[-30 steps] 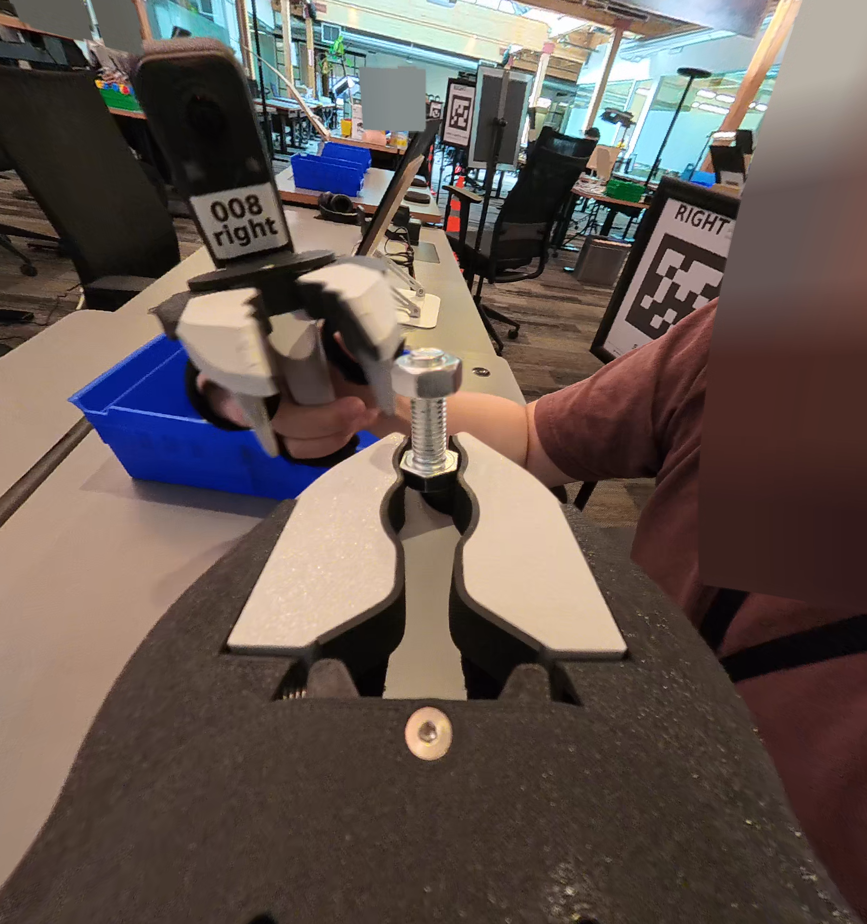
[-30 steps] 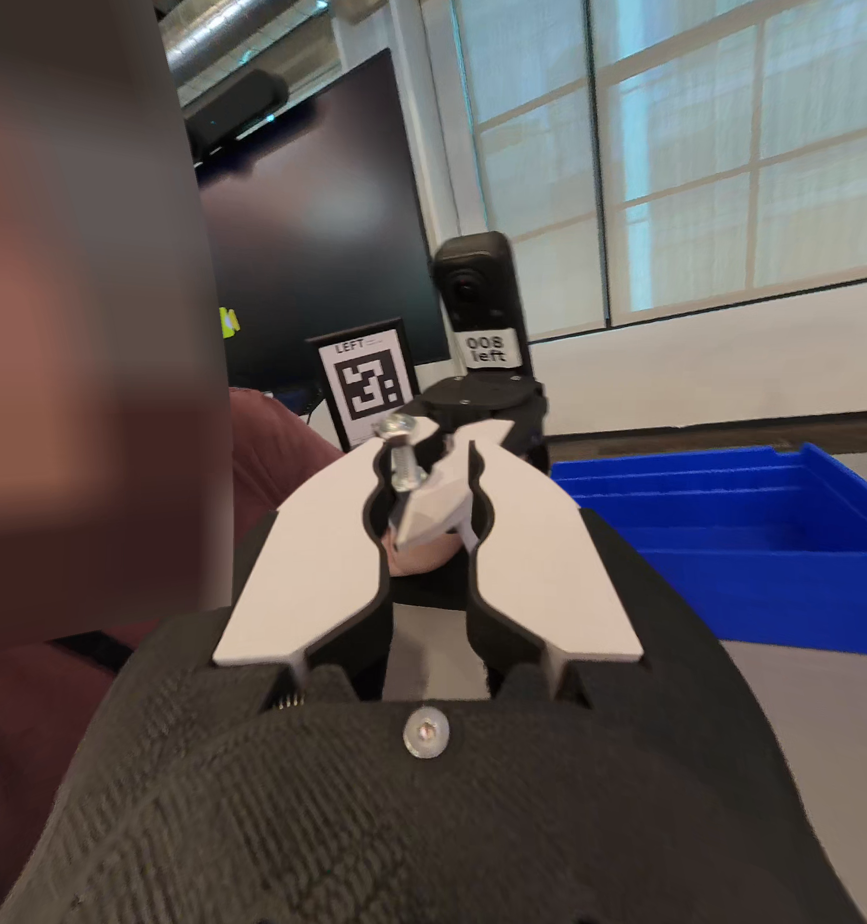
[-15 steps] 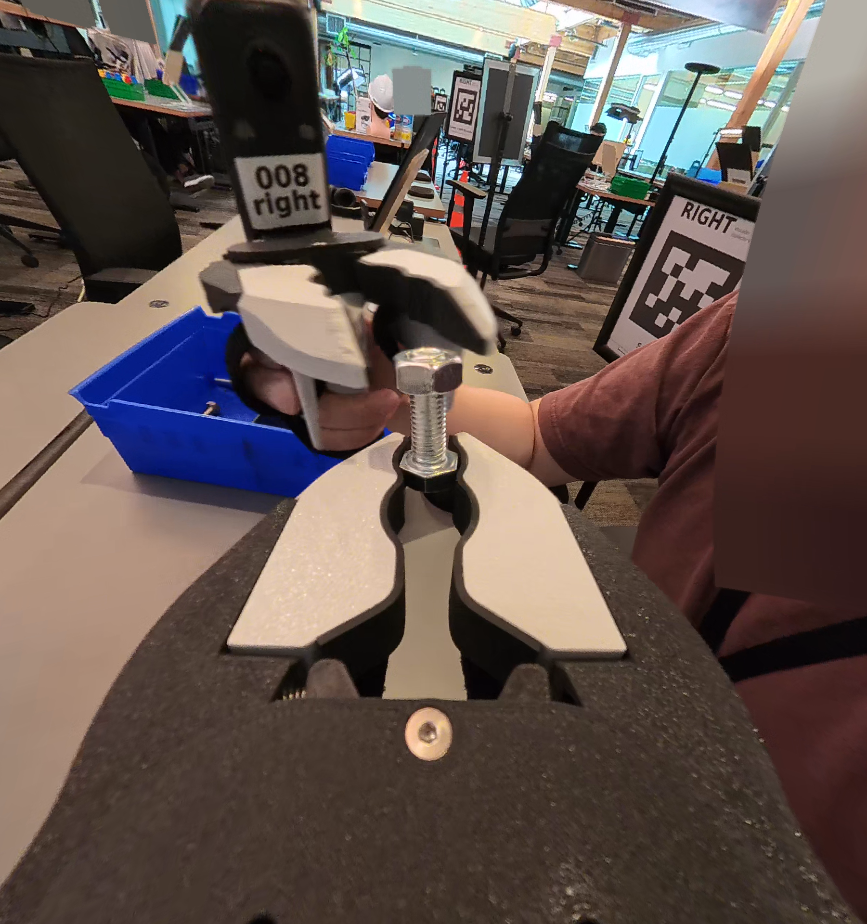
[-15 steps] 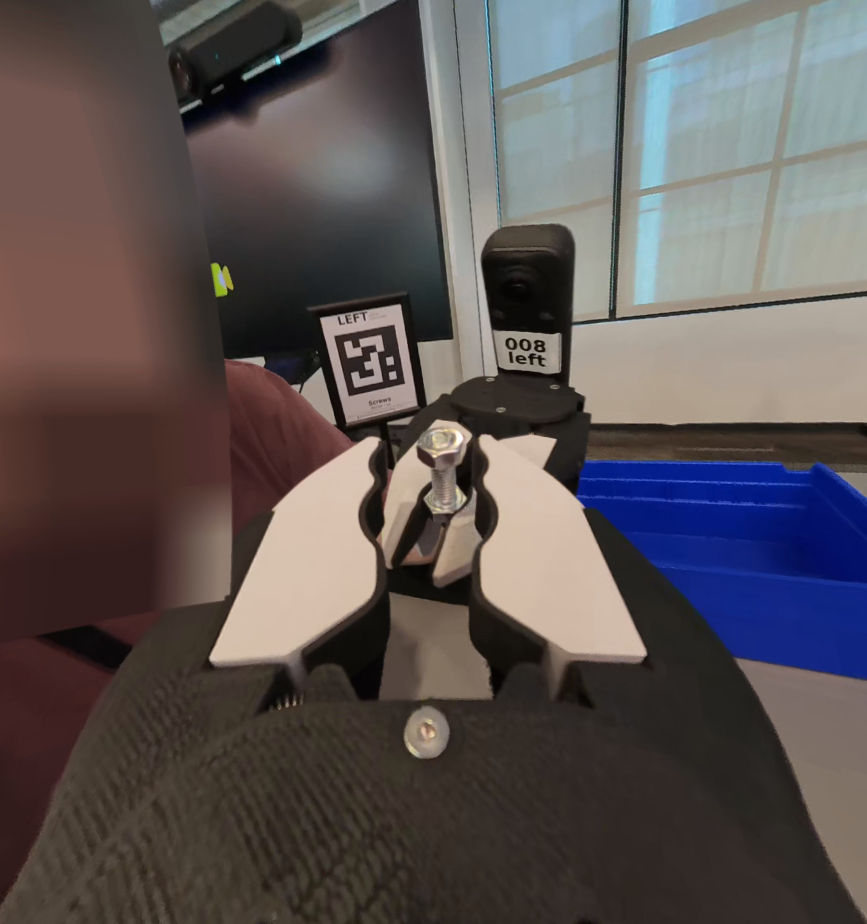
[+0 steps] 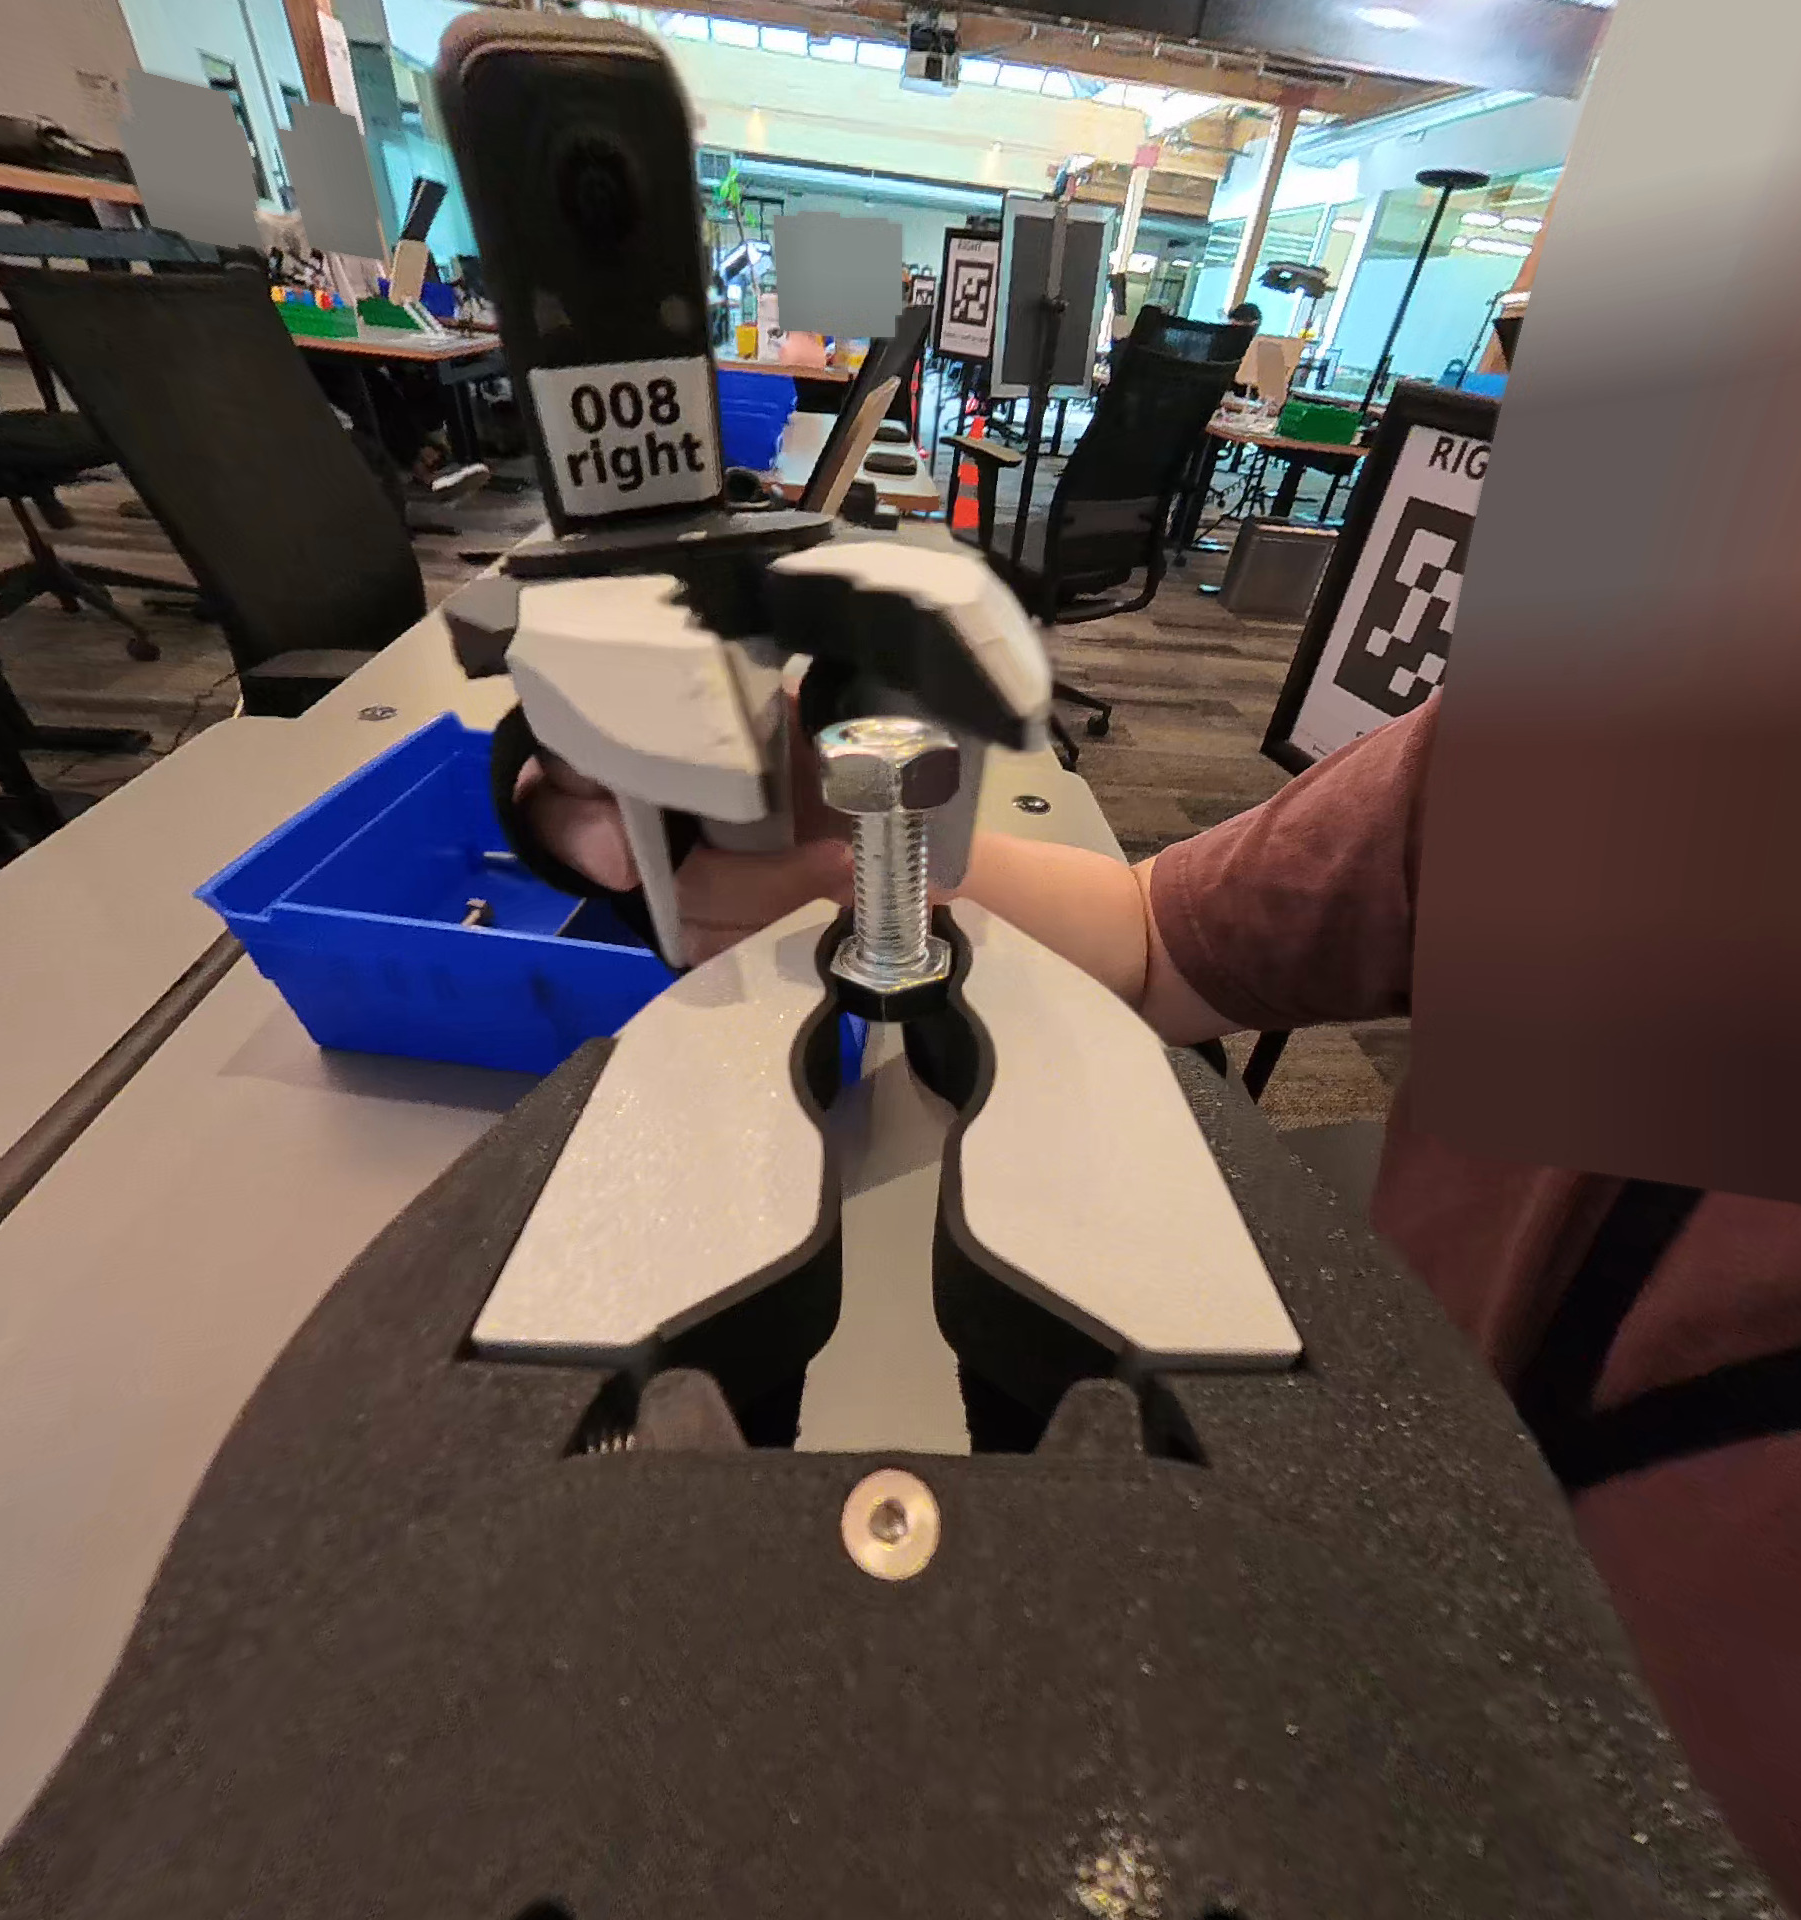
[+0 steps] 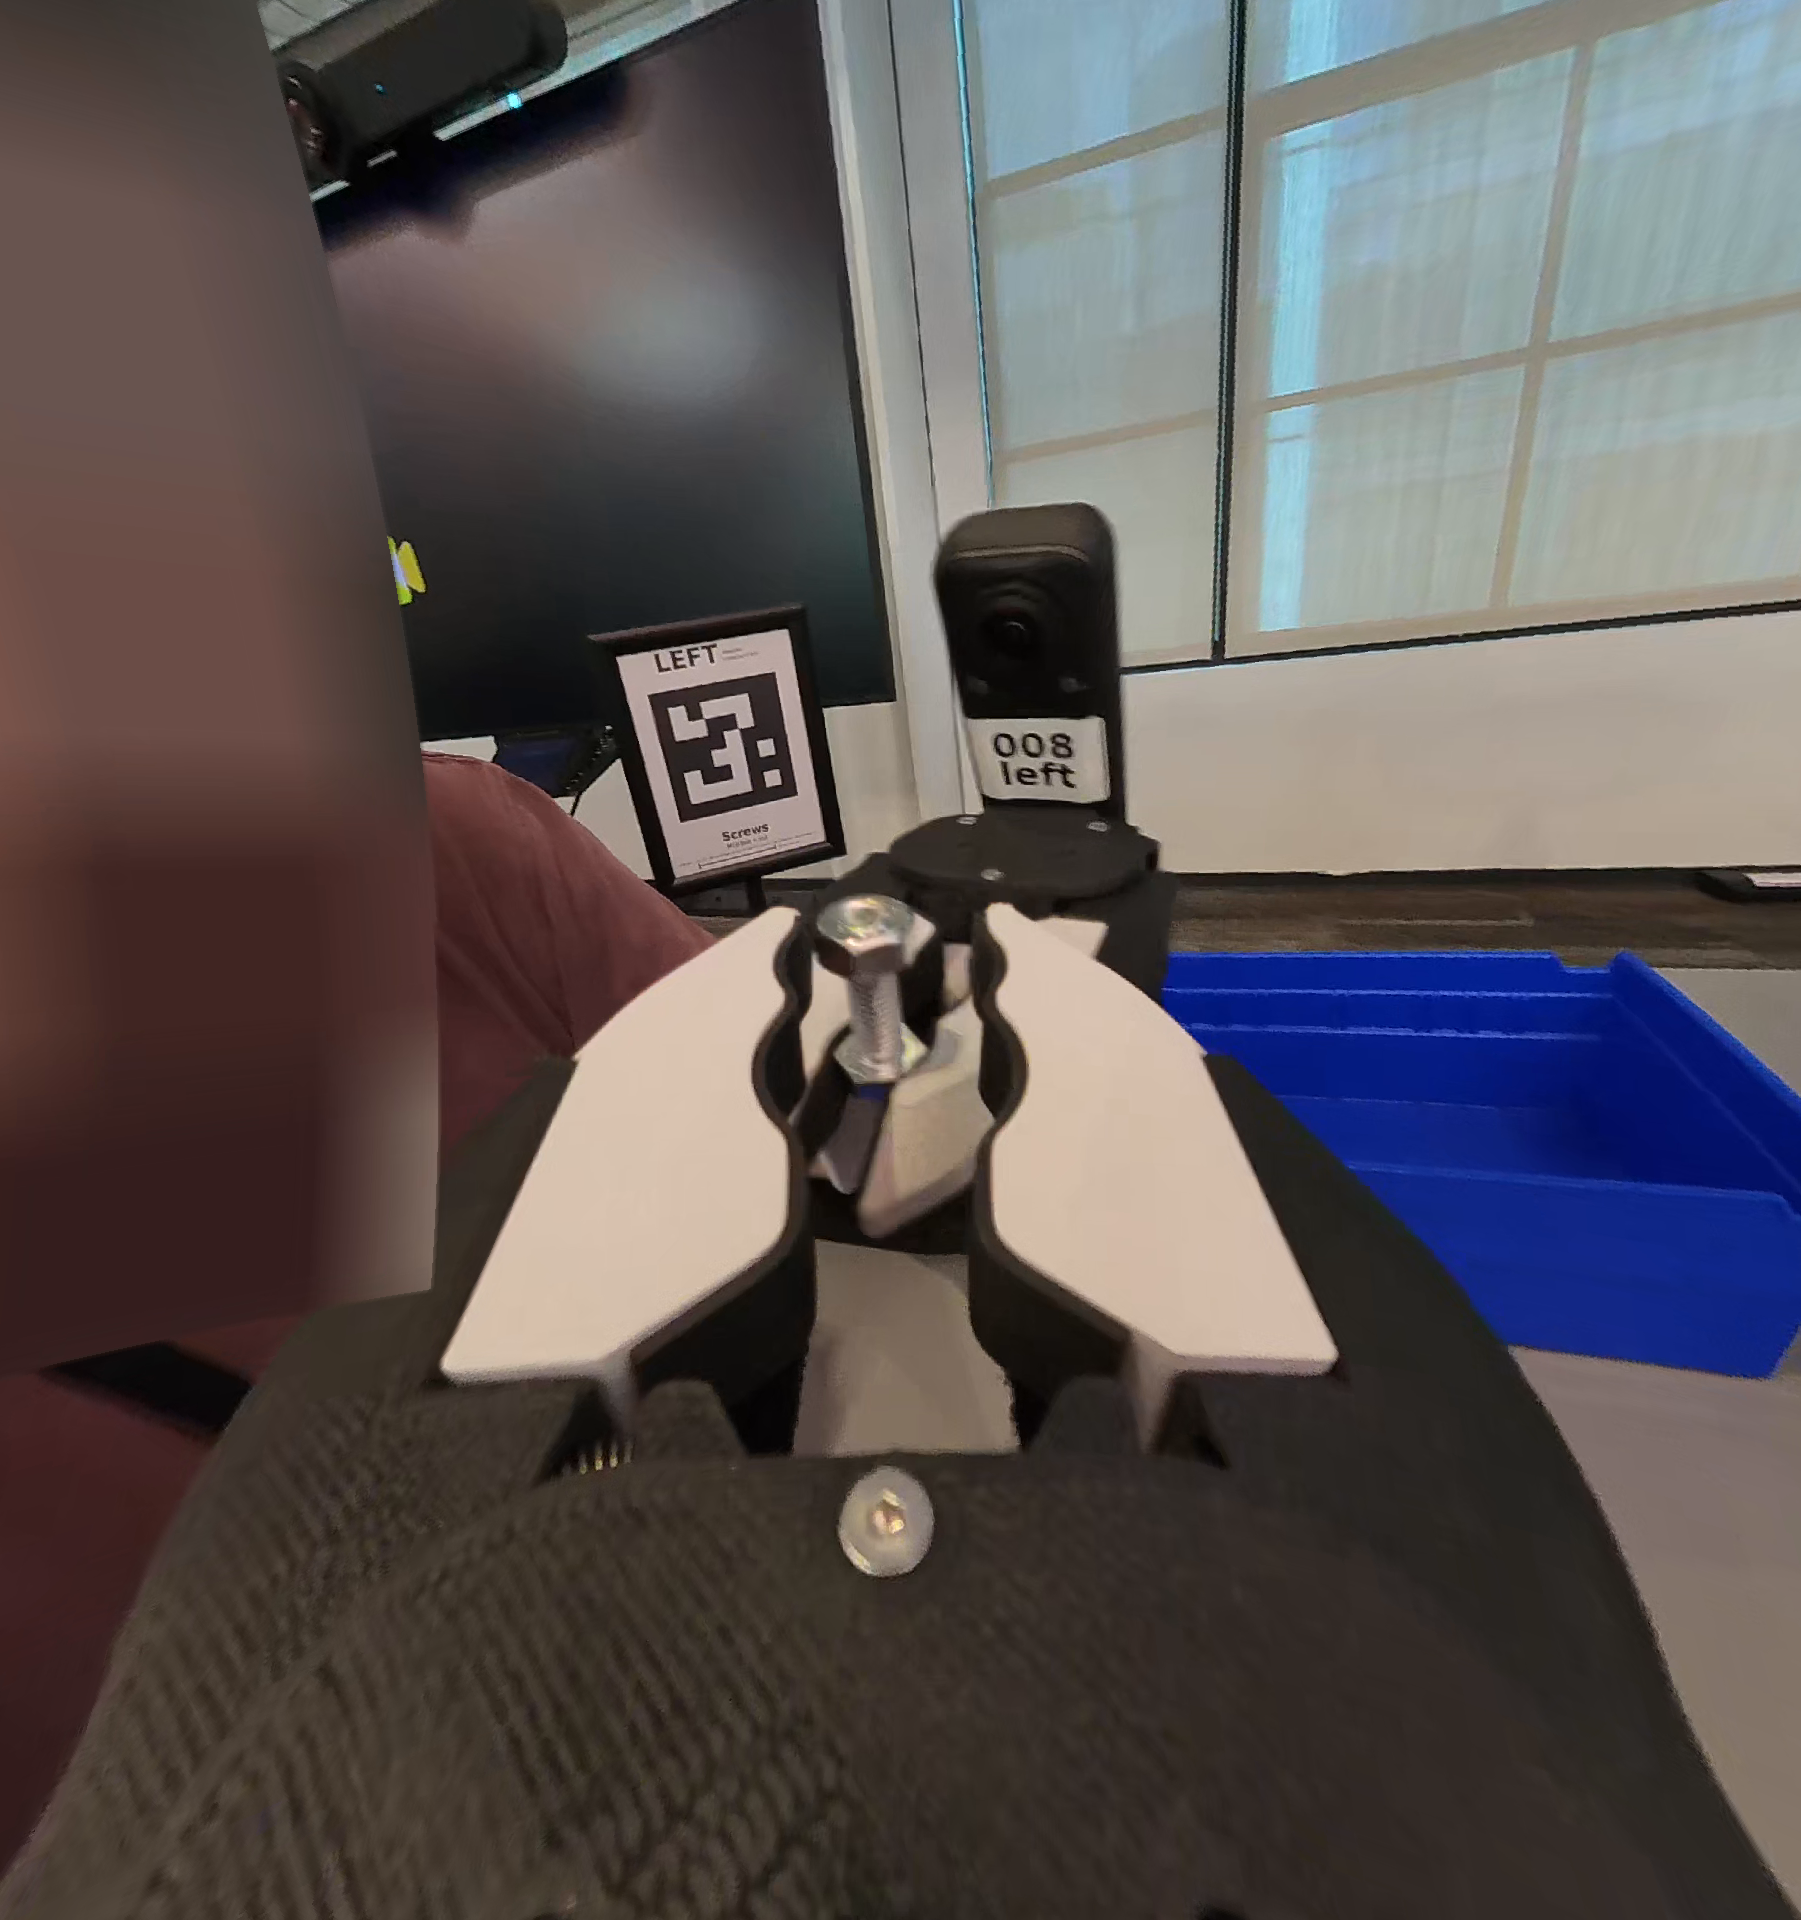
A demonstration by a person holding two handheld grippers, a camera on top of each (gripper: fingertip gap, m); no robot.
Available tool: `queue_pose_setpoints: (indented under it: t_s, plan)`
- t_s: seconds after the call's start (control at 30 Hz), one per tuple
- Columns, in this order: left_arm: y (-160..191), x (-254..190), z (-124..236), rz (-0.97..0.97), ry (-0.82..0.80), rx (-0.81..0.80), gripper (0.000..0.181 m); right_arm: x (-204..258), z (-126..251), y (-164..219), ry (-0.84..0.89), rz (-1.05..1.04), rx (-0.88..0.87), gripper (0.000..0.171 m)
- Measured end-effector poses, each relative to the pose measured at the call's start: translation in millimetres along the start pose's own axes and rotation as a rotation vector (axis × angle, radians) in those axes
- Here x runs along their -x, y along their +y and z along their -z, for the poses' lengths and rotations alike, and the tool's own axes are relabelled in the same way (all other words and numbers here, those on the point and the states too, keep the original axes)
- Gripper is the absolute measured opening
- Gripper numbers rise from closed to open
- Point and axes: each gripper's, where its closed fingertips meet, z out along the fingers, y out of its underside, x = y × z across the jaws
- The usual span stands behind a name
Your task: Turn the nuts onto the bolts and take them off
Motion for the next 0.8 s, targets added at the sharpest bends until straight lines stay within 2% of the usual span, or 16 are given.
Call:
queue_pose_setpoints:
  t_s: [0.13,0.33,0.53,0.63,0.8]
  plan:
    - [-3,-3,1,-0.028,0.003,-0.013,0.014,-7,14,-11,0.002,-0.048,-0.071,0.025]
    - [-2,-1,0,-0.028,-0.009,-0.012,0.014,6,-5,3,-0.002,0.037,0.038,0.029]
    - [-6,-2,3,0.0,0.006,-0.024,0.014,-9,13,-6,0.014,-0.045,-0.04,0.023]
    - [-6,-1,4,0.006,0.003,-0.026,0.014,2,8,-6,-0.047,-0.042,-0.041,0.025]
    - [-4,-5,1,-0.006,0.013,-0.009,0.014,2,-1,0,-0.025,-0.018,-0.008,0.028]
